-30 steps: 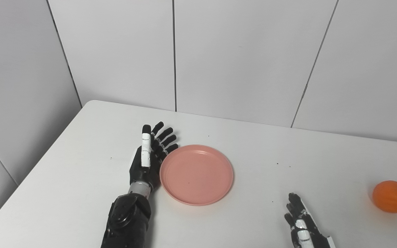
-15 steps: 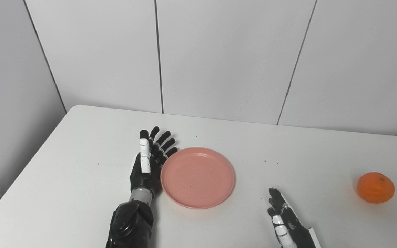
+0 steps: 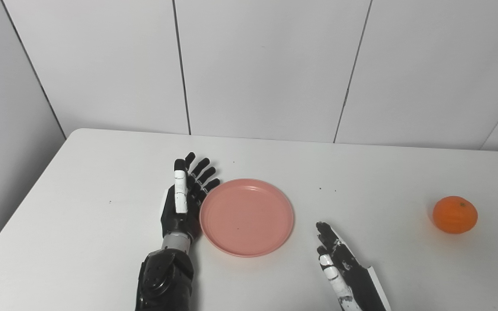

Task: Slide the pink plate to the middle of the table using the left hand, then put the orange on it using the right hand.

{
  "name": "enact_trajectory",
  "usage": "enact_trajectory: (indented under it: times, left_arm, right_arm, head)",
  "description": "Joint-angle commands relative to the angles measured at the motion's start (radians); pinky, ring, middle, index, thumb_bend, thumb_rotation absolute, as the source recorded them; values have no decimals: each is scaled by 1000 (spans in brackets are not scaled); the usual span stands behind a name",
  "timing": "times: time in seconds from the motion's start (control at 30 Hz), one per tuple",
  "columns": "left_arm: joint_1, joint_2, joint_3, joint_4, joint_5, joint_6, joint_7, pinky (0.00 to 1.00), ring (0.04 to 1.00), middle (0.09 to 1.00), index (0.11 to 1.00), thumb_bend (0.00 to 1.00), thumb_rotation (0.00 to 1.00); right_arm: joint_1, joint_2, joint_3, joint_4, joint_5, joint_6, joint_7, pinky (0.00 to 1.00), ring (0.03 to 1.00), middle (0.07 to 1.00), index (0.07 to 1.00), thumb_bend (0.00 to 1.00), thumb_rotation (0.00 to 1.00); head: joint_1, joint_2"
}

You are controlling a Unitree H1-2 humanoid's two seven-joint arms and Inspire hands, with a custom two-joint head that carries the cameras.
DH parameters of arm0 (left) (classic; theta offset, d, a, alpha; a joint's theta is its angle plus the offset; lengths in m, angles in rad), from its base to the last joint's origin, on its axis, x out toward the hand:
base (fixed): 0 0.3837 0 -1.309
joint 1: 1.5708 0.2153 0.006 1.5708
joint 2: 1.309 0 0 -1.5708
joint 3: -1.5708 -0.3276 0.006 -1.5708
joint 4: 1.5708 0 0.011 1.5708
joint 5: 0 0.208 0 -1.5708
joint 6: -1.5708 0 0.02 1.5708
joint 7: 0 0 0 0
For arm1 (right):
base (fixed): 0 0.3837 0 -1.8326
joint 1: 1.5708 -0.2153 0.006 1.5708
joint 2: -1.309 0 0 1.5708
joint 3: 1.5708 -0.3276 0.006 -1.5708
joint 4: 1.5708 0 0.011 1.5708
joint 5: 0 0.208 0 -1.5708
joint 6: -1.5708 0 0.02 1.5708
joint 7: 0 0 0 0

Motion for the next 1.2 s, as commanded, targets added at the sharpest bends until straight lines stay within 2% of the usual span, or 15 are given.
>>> enact_trajectory:
  times: [0.0, 0.3, 0.63, 1.03, 1.17]
  left_arm:
    - [13, -30, -7, 12, 16, -4, 31, 745, 818, 846, 908, 868, 864]
    - [19, -60, -15, -8, 21, 4, 33, 744, 820, 845, 910, 857, 865]
    - [25, -71, -19, -21, -3, 18, 19, 796, 833, 852, 924, 845, 871]
    - [28, -74, -33, -56, -40, 65, 21, 804, 838, 860, 931, 860, 874]
    - [31, -85, -33, -63, -53, 76, 27, 800, 842, 859, 929, 853, 873]
  right_arm:
    - [188, 1, 27, -59, -1, 1, -14, 979, 987, 951, 880, 742, 676]
    - [187, 6, 51, -61, -8, 6, -37, 991, 988, 948, 873, 744, 677]
    - [175, 17, 90, -51, -38, 8, -71, 998, 987, 947, 869, 790, 716]
    - [153, 44, 146, -37, -63, 17, -126, 998, 987, 949, 865, 779, 712]
    - [148, 45, 158, -31, -68, 17, -139, 1000, 989, 953, 866, 782, 721]
  head:
    - [-3, 0]
    - [-31, 8]
    - [-113, 9]
    - [-204, 12]
    - [-205, 13]
